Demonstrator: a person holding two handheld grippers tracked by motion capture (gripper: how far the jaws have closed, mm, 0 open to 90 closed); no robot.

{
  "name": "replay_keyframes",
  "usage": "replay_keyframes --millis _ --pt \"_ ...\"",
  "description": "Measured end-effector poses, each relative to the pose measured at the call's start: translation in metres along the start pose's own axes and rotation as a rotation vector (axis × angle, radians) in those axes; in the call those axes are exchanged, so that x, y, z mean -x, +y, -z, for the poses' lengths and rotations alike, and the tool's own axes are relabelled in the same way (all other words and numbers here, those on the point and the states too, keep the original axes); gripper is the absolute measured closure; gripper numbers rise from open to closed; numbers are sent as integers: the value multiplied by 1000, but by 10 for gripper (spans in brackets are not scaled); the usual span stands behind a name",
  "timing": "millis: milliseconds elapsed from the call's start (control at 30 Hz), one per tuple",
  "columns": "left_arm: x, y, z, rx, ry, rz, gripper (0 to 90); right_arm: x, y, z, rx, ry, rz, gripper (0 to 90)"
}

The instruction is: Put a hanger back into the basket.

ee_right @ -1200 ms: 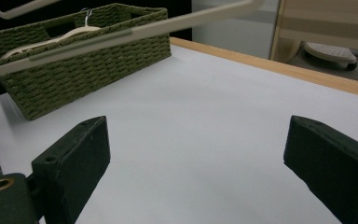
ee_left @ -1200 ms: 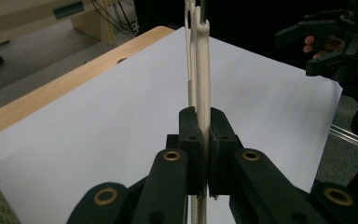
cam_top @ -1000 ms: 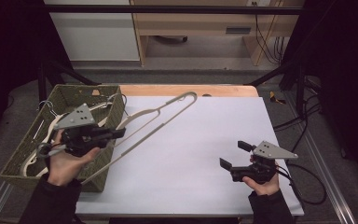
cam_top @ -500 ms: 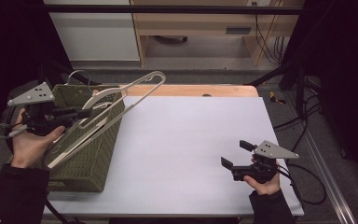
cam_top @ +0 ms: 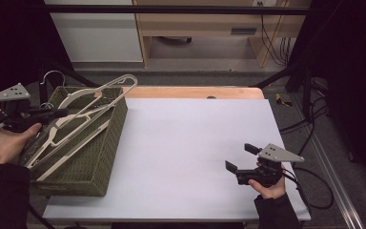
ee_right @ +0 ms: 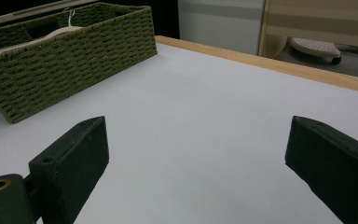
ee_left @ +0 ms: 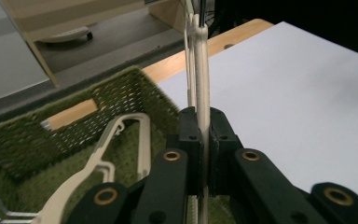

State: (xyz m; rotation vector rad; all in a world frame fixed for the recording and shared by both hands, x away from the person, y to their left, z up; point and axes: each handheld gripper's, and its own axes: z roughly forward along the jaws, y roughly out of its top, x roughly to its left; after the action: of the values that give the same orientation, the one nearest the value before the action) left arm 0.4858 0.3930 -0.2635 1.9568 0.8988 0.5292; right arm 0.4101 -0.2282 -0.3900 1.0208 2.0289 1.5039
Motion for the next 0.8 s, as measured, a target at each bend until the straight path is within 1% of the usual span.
replay_keyframes --millis 100,200,300,467,500,567,600,667,700,800 --pt "-15 -10 0 -15 19 14 860 0 0 0 -2 -2 2 64" --pt "-25 -19 0 -22 35 31 860 0 0 0 -3 -2 1 64" --pt "-34 -28 2 -17 54 58 860 0 0 0 -4 1 4 64" --pt "-47 -42 5 -31 70 86 860 0 -1 -2 -8 -3 2 64" --pt "-48 -44 5 -32 73 94 860 0 -1 -2 -10 0 5 64" --pt "-50 -46 4 -25 64 108 860 0 -1 -2 -10 0 5 64" --pt "-50 -46 4 -33 59 105 860 0 -1 -2 -10 -1 5 64" --pt "-48 -47 -2 -63 46 104 860 0 -1 -1 -6 -2 4 64" --pt "-48 -48 -5 -74 50 101 860 0 0 -1 -5 -1 4 64" --pt "-47 -52 -15 -101 45 124 860 0 -1 -1 -6 0 5 64"
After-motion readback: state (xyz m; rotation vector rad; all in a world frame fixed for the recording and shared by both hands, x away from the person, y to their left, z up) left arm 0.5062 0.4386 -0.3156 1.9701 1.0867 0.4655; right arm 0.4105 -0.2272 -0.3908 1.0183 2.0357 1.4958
